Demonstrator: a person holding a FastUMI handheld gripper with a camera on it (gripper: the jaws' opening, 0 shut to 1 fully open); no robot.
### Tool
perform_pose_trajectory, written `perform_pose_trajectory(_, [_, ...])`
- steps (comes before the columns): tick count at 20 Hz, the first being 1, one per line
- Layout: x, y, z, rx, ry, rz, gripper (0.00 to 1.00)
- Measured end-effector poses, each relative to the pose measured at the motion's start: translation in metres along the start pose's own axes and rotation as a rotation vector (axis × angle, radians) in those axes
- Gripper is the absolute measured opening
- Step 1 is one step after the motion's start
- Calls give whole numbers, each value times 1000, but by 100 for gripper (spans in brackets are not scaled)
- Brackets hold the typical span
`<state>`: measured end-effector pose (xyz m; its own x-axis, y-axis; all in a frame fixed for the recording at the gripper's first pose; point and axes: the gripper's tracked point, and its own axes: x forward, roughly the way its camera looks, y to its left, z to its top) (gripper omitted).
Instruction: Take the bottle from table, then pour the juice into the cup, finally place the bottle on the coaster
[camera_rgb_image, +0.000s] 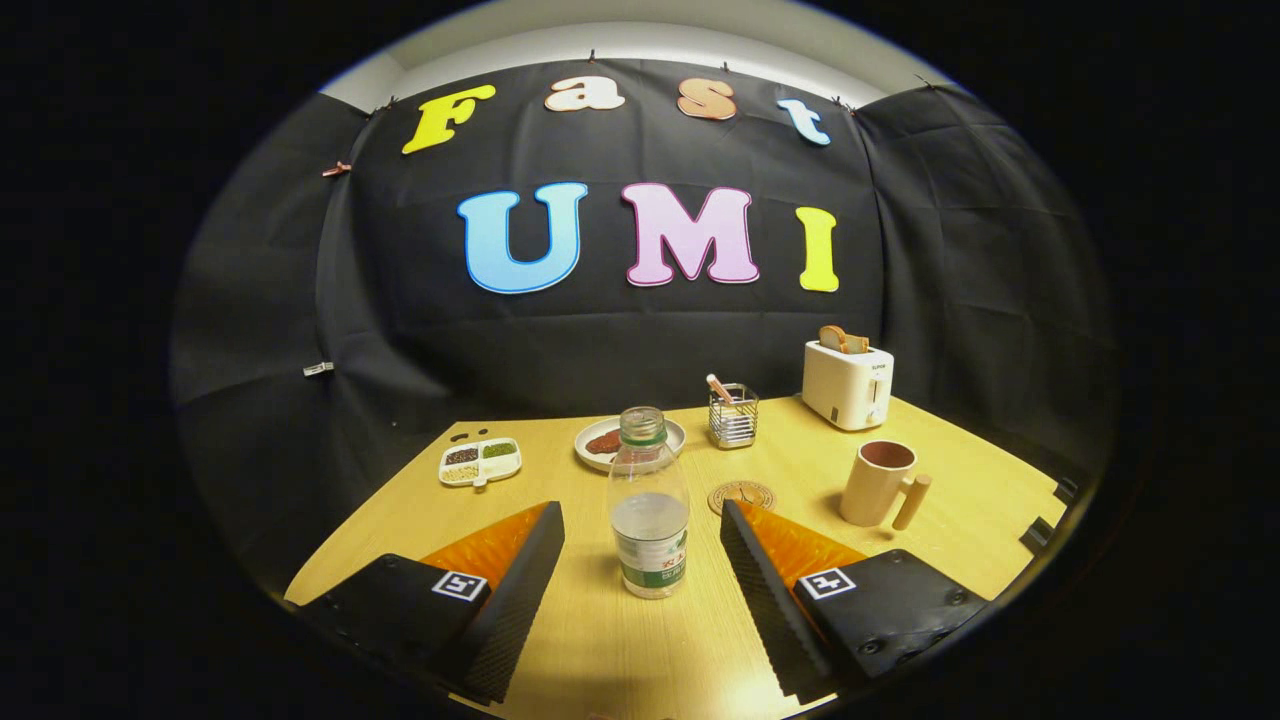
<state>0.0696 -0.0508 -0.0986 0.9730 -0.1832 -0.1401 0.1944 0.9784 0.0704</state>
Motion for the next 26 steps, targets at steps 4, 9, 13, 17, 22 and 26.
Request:
perform_pose_trajectory(4, [16, -4, -13, -13, 15, -9, 97])
perform_pose_trajectory(9, [37, -6, -28, -24, 25, 7, 97])
perform_pose_trajectory(13, [55, -6, -40, -32, 37, -4, 97])
perform_pose_trajectory(17, [70, -2, -54, -43, 61, -9, 97])
perform_pose_trajectory(22, [83, -7, -63, -65, 80, -33, 97])
perform_pose_trajectory(26, [91, -7, -63, -64, 79, -39, 97])
